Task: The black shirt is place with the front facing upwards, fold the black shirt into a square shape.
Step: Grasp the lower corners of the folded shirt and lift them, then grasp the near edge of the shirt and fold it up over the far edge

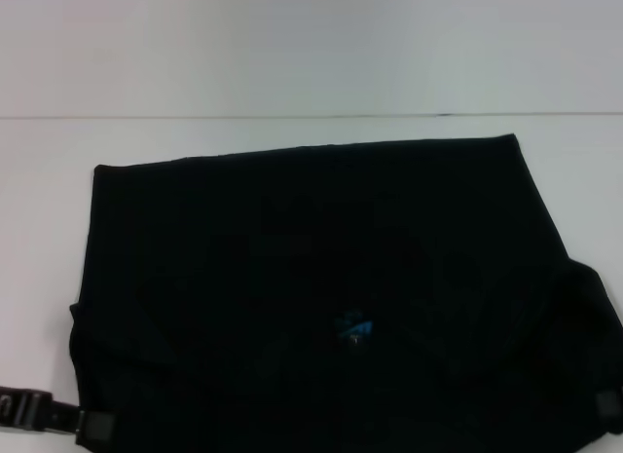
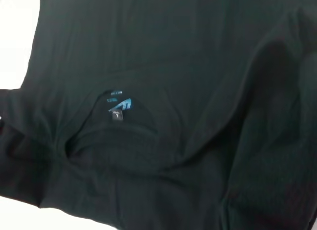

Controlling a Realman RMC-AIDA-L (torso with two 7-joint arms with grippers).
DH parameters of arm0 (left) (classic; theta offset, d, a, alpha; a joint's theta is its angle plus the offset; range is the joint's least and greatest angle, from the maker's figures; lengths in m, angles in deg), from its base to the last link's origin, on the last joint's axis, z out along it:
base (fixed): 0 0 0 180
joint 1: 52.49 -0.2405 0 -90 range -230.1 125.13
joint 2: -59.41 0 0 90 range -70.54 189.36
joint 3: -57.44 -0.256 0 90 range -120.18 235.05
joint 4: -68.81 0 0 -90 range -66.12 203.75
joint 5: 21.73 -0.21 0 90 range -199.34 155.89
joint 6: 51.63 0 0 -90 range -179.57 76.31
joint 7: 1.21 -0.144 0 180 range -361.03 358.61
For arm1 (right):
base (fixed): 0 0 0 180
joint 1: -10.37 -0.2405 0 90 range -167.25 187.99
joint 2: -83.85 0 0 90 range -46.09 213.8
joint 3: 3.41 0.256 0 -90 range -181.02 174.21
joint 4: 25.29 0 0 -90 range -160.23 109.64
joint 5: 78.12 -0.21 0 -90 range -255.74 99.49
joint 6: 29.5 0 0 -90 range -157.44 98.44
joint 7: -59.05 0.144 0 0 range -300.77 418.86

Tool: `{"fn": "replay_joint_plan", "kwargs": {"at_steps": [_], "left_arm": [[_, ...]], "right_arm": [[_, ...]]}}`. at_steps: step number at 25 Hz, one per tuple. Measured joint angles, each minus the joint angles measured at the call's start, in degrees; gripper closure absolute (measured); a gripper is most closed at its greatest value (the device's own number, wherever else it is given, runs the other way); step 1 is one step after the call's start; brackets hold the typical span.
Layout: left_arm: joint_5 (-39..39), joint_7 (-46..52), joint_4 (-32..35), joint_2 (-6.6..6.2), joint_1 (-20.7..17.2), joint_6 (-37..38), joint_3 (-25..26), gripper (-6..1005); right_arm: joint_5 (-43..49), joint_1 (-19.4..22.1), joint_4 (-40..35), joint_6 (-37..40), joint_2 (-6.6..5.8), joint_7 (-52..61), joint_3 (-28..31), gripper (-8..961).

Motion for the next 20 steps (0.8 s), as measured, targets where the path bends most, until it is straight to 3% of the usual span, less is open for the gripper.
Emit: {"fn": "replay_joint_plan", "kwargs": {"at_steps": [5,10,13,17,20], "left_arm": [[-0.19,-1.81,-2.82,-1.4,-0.19,0.57,2.43,949],[0.22,-2.13,-2.89,-1.53,0.78,0.15,4.98,949],[0.25,-1.99,-2.76,-1.53,2.94,-1.05,10.25,948],[0.28,0.91,-2.9,-1.17,7.14,-9.32,15.44,948],[0.32,2.18,-3.4,-0.87,8.99,-14.53,15.53,948]], "right_arm": [[0.11,1.07,0.17,2.73,0.43,-1.02,3.14,839],[-1.61,0.93,0.33,3.33,0.51,-1.18,5.21,837],[-5.03,0.16,0.35,3.71,0.22,-1.43,7.02,836],[-10.83,-1.9,0.94,0.24,-0.34,-1.87,11.22,835],[-13.88,-3.95,3.17,-7.17,-0.77,-1.86,14.05,834]]}}
